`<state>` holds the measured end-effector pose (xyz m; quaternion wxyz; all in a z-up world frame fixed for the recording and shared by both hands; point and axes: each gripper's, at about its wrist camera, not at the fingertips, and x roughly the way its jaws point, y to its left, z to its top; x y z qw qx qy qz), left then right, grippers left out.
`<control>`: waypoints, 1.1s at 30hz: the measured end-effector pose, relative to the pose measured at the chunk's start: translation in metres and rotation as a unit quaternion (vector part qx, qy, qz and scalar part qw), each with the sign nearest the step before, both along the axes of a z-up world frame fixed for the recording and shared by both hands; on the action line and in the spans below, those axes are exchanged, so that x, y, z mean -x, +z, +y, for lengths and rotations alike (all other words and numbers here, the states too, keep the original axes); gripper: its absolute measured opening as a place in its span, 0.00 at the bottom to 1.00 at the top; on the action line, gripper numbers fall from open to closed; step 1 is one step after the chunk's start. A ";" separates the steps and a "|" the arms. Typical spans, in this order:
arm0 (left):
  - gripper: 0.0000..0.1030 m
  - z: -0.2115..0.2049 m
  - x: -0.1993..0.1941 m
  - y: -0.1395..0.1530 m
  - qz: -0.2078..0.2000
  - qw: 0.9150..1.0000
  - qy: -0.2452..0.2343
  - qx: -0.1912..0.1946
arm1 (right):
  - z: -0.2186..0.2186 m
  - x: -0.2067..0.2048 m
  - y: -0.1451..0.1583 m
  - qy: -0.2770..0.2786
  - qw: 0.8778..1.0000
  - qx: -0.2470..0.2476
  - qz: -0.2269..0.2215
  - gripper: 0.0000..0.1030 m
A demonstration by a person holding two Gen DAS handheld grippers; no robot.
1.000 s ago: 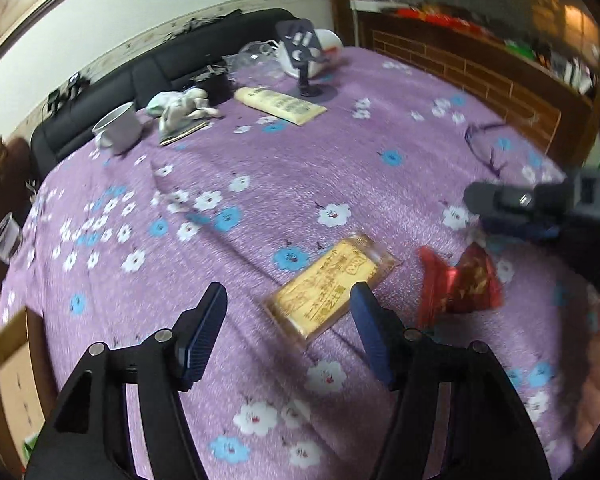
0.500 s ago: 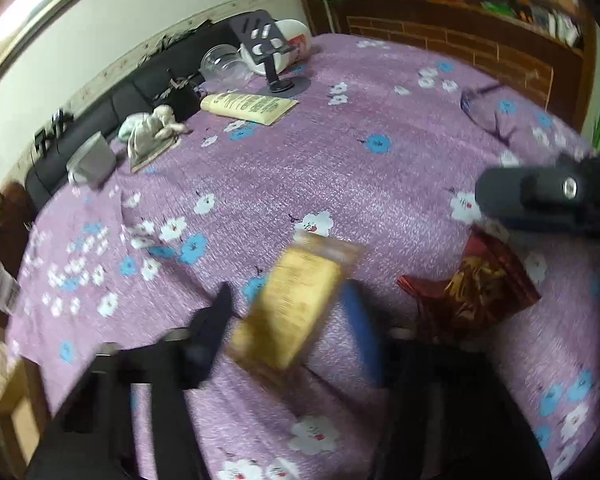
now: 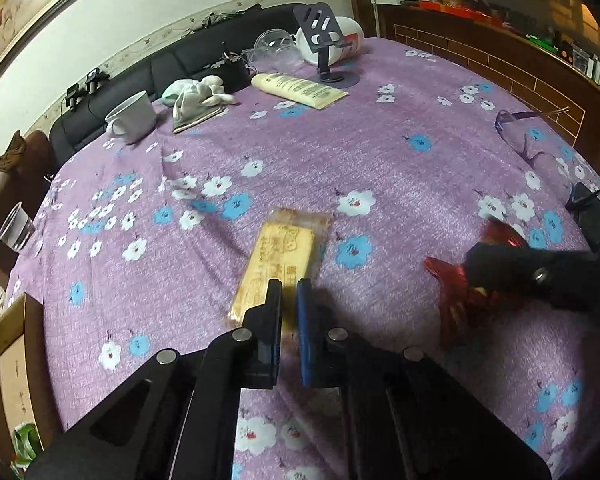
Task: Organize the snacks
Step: 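Grasp the yellow cake packet with the left gripper while the right grasps the red foil packet, then lift the cake packet with the left gripper while the right lifts the red foil packet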
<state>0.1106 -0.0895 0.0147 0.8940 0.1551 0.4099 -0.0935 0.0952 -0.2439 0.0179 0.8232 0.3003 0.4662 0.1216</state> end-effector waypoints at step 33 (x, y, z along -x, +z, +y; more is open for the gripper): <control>0.74 0.022 0.016 0.025 -0.040 0.999 -0.021 0.001 | 0.006 0.008 0.010 0.015 0.999 -0.023 -0.036 0.24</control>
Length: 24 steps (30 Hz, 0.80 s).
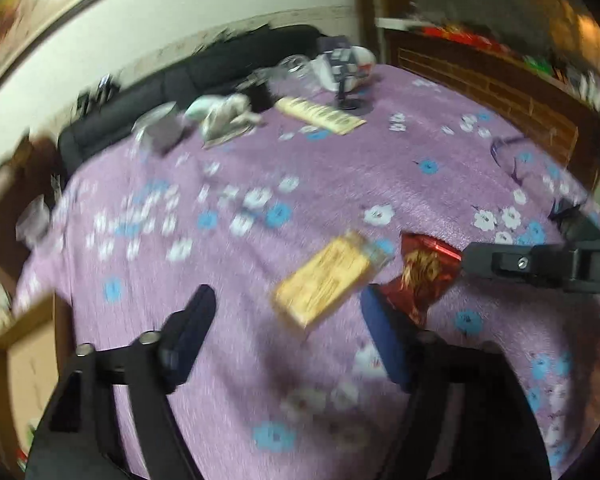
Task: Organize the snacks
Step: 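Lift the cake packet with the left gripper while the right lifts the red foil packet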
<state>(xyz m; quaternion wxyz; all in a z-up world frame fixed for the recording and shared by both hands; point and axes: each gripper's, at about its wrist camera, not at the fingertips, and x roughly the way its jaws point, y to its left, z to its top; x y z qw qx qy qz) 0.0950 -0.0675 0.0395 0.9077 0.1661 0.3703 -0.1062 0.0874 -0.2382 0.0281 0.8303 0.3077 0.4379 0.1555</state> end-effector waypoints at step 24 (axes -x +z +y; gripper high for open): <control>0.30 0.003 -0.021 -0.027 0.075 0.996 0.011 0.039 | -0.003 -0.008 -0.005 -0.005 1.000 -0.004 0.012 0.30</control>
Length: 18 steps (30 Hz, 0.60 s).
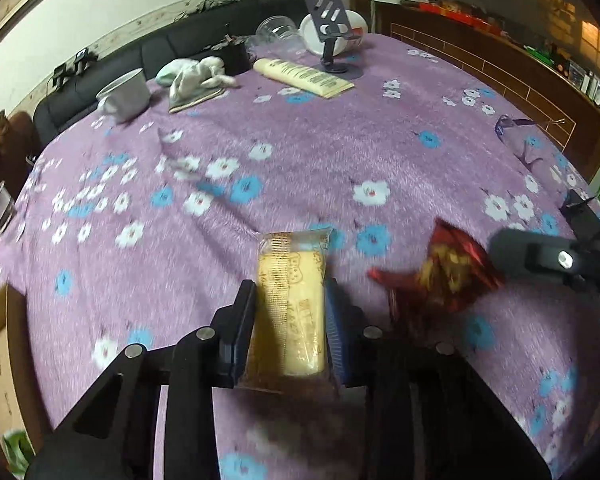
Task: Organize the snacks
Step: 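Lift the cake packet with the left gripper while the right lifts the red foil packet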
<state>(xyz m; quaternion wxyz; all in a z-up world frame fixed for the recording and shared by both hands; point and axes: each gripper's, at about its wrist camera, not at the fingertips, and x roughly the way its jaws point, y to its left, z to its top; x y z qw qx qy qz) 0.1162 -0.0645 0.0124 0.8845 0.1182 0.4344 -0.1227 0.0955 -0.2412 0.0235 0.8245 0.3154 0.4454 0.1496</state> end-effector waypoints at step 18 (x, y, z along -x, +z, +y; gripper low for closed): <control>0.30 0.037 0.046 0.013 -0.005 0.997 0.036 0.071 | 0.038 -0.002 0.000 0.062 0.996 0.028 -0.056 0.11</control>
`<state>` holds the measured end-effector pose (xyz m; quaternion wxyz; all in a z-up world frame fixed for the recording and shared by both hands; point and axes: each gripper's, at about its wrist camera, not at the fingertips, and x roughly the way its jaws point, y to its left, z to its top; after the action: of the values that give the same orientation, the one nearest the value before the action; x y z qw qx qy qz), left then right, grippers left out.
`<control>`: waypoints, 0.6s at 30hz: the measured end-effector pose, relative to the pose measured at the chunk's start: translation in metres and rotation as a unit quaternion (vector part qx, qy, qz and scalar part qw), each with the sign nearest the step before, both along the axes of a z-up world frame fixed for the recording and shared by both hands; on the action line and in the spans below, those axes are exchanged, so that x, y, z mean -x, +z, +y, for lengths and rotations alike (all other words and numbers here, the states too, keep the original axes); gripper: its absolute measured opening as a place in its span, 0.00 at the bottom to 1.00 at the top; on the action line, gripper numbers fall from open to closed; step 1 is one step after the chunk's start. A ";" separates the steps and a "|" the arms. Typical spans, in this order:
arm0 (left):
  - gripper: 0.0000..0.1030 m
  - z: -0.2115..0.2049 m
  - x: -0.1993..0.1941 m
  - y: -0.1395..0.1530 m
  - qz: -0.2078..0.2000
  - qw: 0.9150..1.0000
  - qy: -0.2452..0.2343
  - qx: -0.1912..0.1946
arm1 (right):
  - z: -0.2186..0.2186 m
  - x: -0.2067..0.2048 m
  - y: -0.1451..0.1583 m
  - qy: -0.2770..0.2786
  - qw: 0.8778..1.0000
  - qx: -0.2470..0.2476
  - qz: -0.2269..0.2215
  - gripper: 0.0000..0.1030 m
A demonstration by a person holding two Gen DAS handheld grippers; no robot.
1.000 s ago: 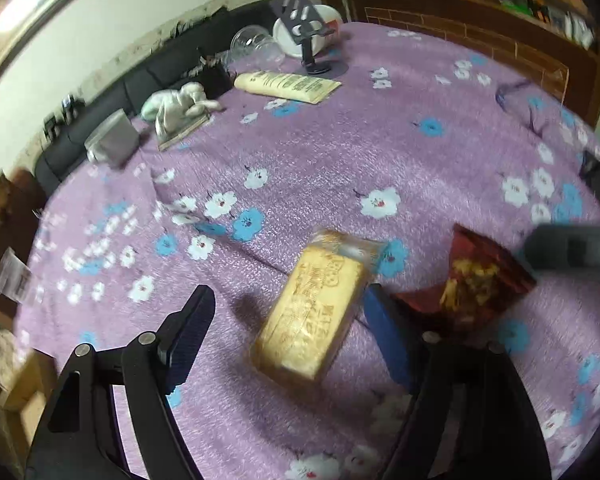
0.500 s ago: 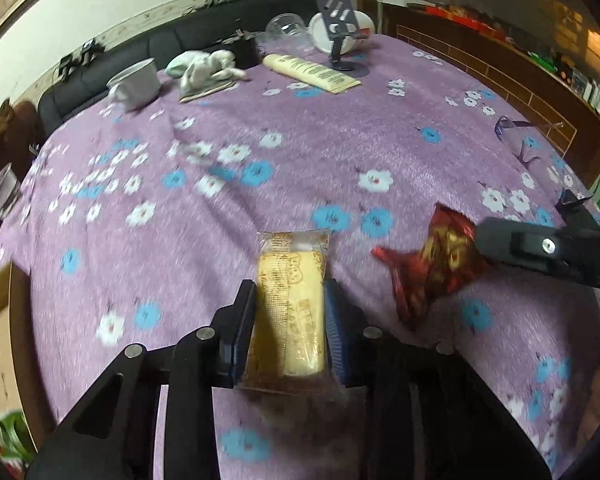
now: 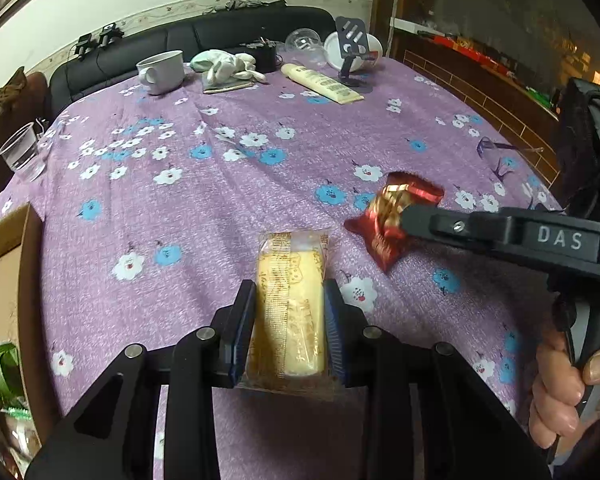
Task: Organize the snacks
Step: 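Lift the cake packet with the left gripper while the right lifts the red foil packet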
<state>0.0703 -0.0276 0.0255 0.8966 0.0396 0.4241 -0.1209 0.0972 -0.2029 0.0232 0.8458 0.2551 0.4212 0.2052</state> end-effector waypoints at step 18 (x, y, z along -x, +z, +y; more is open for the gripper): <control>0.30 0.023 0.027 0.018 -0.023 0.999 0.017 0.024 | -0.012 0.013 0.016 -0.039 0.998 0.037 -0.037 0.22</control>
<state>0.0431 -0.0044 0.0436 0.9086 0.0140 0.4013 -0.1151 0.0838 -0.2153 0.0390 0.8772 0.2319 0.3865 0.1652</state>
